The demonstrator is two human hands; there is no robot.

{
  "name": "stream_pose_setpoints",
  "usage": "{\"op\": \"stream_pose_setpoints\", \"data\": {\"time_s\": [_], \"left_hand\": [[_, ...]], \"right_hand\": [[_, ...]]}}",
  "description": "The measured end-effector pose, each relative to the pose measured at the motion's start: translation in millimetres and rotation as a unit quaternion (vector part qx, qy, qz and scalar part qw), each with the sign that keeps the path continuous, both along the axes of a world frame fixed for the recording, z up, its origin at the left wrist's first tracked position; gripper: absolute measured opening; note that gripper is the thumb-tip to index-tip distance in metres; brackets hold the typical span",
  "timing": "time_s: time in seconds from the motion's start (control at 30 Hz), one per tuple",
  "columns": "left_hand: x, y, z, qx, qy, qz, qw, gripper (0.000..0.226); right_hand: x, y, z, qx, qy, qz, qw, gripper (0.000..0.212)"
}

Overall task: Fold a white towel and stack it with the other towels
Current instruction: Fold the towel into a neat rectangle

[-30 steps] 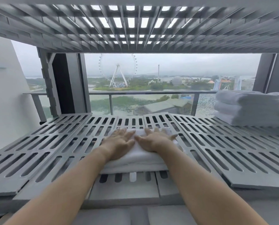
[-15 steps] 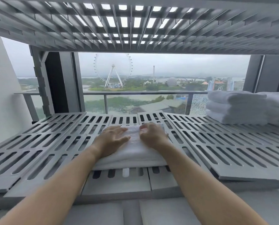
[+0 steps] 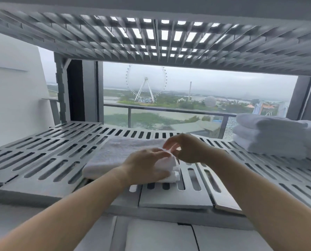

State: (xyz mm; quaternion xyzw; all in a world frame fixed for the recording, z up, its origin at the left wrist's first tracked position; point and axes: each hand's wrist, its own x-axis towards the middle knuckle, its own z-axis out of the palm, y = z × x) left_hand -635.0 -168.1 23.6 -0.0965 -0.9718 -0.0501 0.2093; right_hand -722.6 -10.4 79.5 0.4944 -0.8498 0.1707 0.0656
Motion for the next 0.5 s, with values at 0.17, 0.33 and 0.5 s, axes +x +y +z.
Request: {"op": "stream_pose_setpoints", "data": {"time_s": [0.17, 0.33, 0.5], "left_hand": [[2, 0, 2, 0.105, -0.012, -0.017, 0.994, 0.05], [7, -2, 5, 0.166, -0.024, -0.038, 0.985, 0.029], [7, 2, 3, 0.158, 0.018, -0.003, 0.987, 0.02]], "right_hand": [[-3, 21, -5, -0.005, 0.063, 0.003, 0.998, 0.023], [-3, 32, -10, 0.015, 0.058, 0.024, 0.998, 0.016], [-3, 37, -18, 0.022, 0.065, 0.063, 0.996, 0.025]]}}
